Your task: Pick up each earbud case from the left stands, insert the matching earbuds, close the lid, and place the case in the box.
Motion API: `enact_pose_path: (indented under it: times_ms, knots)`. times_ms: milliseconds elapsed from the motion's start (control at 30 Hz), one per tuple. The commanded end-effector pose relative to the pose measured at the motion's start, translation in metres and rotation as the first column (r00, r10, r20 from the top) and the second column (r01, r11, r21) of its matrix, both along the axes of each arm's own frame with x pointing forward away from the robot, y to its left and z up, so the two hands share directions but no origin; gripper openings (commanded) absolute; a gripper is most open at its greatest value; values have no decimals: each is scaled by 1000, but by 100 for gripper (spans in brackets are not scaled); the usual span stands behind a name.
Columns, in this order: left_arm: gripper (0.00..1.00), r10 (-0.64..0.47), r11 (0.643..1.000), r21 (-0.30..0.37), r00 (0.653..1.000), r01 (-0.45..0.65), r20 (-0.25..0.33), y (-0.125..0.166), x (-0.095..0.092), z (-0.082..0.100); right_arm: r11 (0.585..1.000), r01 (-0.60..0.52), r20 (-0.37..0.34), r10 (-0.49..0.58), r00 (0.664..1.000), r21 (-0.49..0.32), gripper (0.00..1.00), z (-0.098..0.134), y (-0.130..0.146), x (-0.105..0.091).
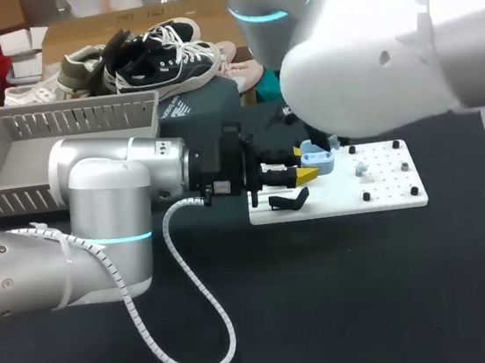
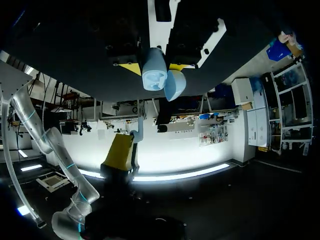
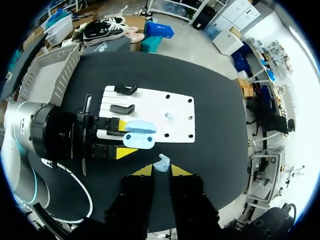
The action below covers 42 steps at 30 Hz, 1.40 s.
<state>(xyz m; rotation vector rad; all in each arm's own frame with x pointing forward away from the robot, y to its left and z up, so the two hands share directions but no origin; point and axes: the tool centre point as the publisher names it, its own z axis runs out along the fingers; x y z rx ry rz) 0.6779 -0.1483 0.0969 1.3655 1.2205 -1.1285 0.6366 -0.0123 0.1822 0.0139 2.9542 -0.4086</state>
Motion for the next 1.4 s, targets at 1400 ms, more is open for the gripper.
enact_pose_path:
  times_ms: [1400]
  knots:
    - [0, 3, 1000, -2, 1000, -3, 2, 0, -1, 0, 879, 462, -10, -464, 886, 115, 0, -10, 16, 9]
